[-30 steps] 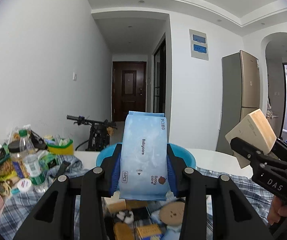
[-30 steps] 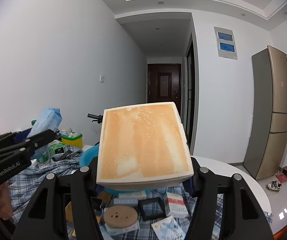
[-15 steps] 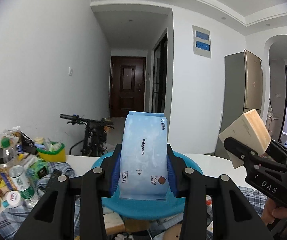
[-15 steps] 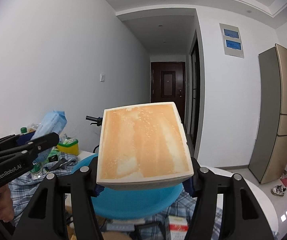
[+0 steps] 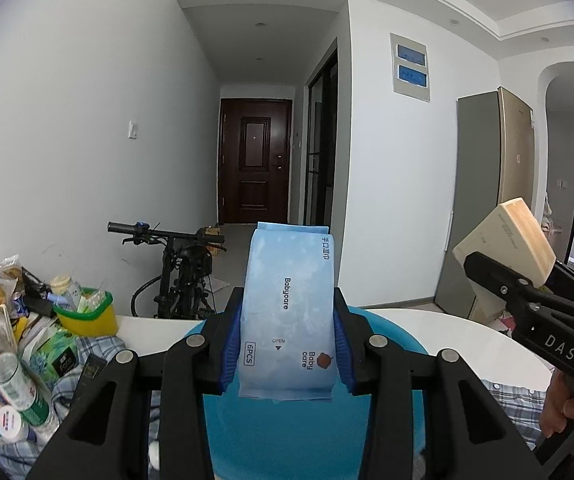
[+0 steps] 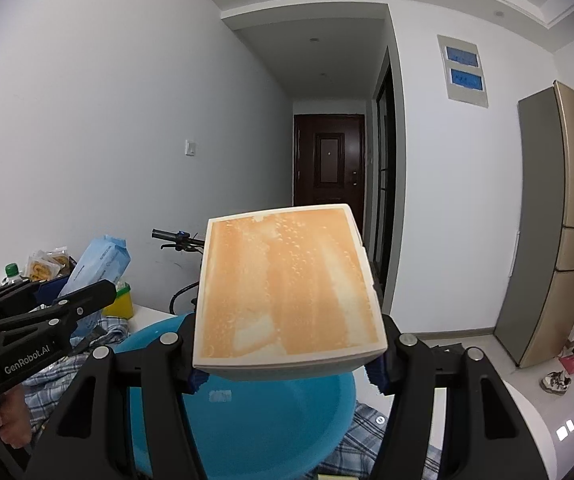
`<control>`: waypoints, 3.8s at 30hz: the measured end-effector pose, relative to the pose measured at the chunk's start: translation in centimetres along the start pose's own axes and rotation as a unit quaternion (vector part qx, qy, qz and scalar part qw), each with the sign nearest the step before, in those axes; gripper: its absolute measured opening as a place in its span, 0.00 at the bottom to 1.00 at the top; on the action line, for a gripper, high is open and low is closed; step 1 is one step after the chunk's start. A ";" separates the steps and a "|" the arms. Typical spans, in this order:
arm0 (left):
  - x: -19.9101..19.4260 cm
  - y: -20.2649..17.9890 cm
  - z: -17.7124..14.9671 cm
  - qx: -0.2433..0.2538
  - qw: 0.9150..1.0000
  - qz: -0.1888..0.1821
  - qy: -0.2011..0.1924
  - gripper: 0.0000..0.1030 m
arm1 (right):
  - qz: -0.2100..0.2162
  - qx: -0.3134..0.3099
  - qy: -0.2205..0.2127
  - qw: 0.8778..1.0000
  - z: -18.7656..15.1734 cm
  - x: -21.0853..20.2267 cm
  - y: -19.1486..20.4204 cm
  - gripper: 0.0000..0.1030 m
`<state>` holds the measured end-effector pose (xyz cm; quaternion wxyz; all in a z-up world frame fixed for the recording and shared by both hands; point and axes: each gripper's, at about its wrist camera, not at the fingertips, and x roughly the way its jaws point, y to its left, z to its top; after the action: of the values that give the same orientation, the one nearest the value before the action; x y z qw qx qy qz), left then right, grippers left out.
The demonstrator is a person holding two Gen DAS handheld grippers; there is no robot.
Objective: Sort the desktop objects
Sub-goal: 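Carry the wipes pack in the left tool while the right tool carries the soap box over the basin, then lower the wipes pack into the basin and open the left tool while the right tool lowers the soap box, then open the right tool to drop the soap box into the basin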
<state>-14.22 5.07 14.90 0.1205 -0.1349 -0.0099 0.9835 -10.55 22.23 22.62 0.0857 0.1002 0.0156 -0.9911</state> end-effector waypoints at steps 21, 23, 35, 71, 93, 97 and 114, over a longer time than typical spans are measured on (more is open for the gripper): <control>9.3 1.4 -0.1 0.013 0.996 0.035 0.082 0.41 | 0.022 0.001 0.050 0.999 0.5 7.7 -0.7 0.57; 10.5 1.8 -0.3 0.010 0.992 0.038 0.117 0.41 | 0.035 0.005 0.080 0.996 0.5 8.9 -1.0 0.57; 15.1 3.9 -2.7 0.003 0.964 0.034 0.263 0.41 | 0.088 0.002 0.249 0.965 -2.8 15.5 -1.3 0.57; 25.5 3.4 -13.5 -0.017 0.838 0.028 0.544 0.41 | 0.132 -0.034 0.553 0.822 -13.3 23.4 -0.2 0.57; 24.8 0.5 -11.9 0.014 0.853 0.043 0.520 0.69 | 0.117 -0.047 0.570 0.812 -13.6 23.1 -1.4 0.58; 24.6 0.2 -11.5 0.013 0.853 0.042 0.520 0.69 | 0.118 -0.042 0.576 0.808 -13.6 23.1 -1.9 0.58; 19.2 1.7 -7.5 -0.012 0.884 0.066 0.463 0.69 | 0.101 -0.040 0.529 0.842 -10.6 18.4 -1.4 0.65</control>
<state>-30.51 7.95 2.56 0.0445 -0.5769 0.0446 0.8144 -26.48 21.04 8.60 0.1679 0.6065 0.0881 -0.7722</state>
